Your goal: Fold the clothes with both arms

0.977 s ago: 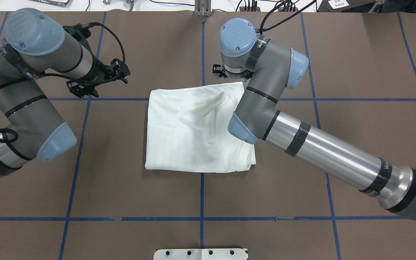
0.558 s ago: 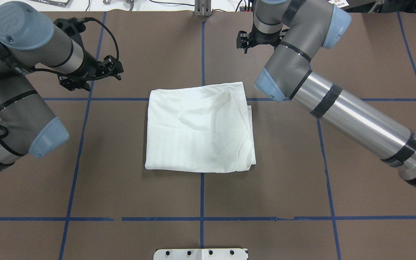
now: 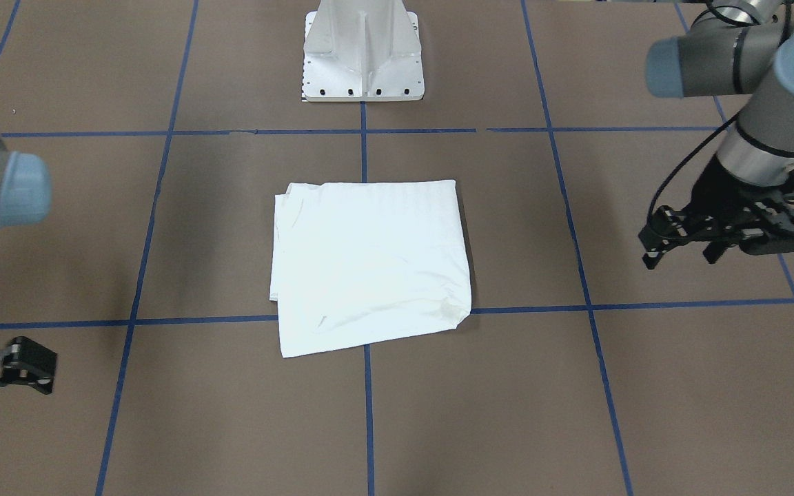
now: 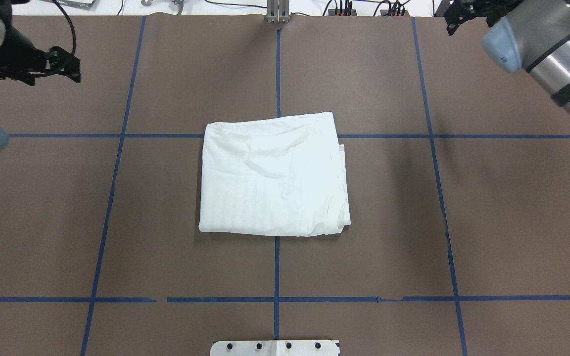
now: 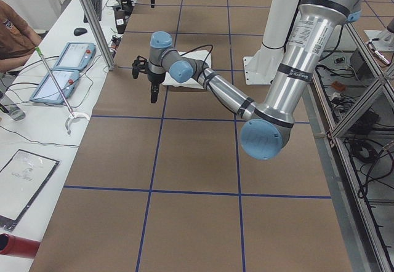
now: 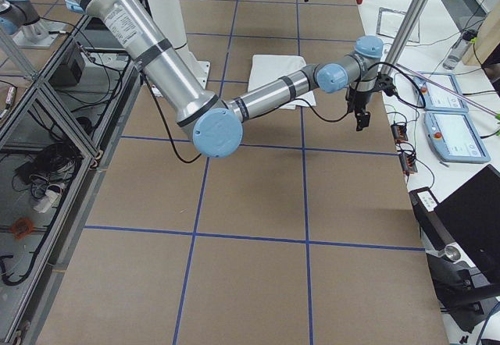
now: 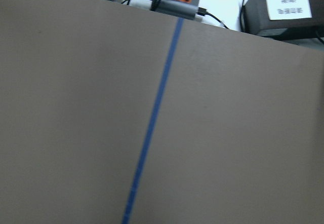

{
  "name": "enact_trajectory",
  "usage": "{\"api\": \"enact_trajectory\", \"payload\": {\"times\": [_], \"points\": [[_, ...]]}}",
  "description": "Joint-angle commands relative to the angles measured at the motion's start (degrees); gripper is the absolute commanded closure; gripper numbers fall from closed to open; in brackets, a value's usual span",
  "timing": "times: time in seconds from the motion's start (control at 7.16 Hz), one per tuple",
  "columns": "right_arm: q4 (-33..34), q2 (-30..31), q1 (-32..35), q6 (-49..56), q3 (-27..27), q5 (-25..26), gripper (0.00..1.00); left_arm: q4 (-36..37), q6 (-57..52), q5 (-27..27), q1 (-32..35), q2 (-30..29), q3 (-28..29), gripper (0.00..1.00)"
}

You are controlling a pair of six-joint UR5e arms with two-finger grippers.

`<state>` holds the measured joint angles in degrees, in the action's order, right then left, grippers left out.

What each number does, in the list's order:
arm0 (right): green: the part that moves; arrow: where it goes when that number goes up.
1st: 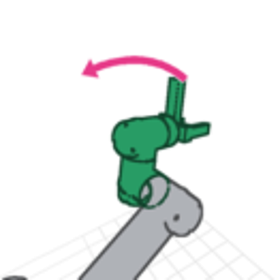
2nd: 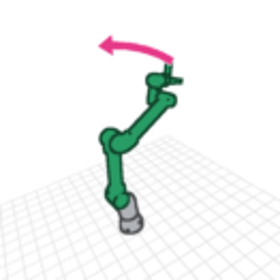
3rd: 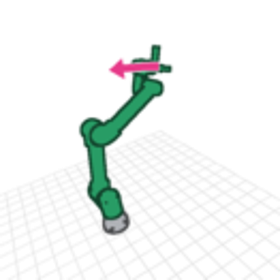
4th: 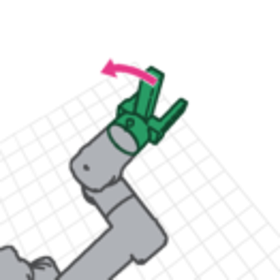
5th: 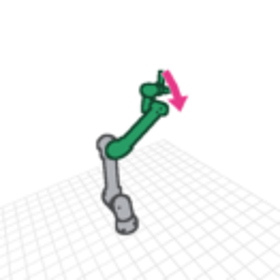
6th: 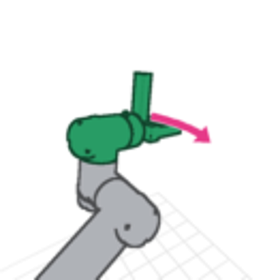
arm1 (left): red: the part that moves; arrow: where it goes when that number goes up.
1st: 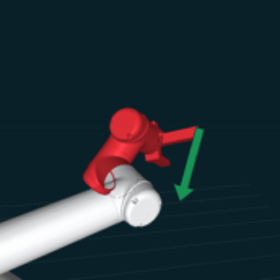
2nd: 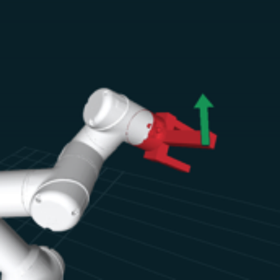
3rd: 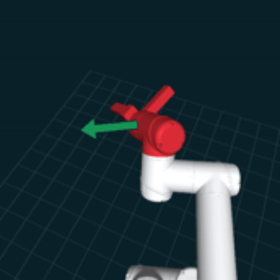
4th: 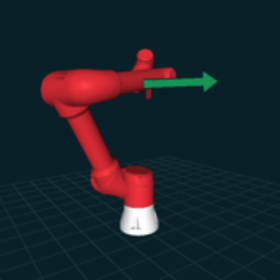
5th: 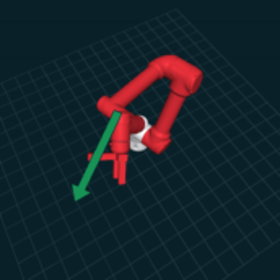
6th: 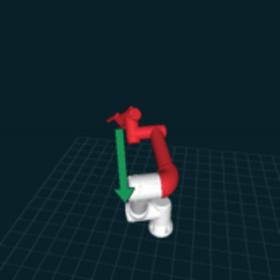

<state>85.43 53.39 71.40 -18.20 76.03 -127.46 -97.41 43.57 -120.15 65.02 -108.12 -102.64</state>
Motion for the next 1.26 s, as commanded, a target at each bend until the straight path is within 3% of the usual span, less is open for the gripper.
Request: {"api": "enact_trajectory", "payload": {"times": [0.0, 0.28, 0.56, 0.7, 0.84, 0.98, 1.12], "points": [[0.70, 8.36, 11.18, 13.40, 2.10, -8.22, 0.00, 0.29, -19.31, -2.98, 11.39, 6.66, 0.42, 0.01], [7.95, 13.39, 15.50, 23.77, 5.16, -8.42, 0.00, 0.29, -33.92, -4.83, 18.45, 13.07, 0.86, 0.01], [19.74, 18.82, 17.54, 27.15, 14.36, -7.63, 0.00, 0.29, -47.71, -5.45, 23.46, 17.22, 2.52, 0.01], [19.25, 25.73, 17.46, 27.77, 20.41, -7.45, 0.00, -0.67, -49.09, -7.45, 25.31, 20.28, 2.88, 0.01], [16.29, 28.75, 17.63, 27.69, 21.17, -7.36, 0.00, -3.98, -48.41, -9.21, 25.16, 20.92, 3.40, 0.01], [14.35, 30.96, 17.46, 27.69, 19.79, -7.01, 0.00, -7.32, -48.49, -8.97, 25.42, 21.89, 5.15, 0.01], [11.37, 30.63, 17.46, 27.86, 14.99, -4.40, 0.00, -7.53, -49.01, -8.88, 25.33, 23.29, 6.82, 0.01]]}}
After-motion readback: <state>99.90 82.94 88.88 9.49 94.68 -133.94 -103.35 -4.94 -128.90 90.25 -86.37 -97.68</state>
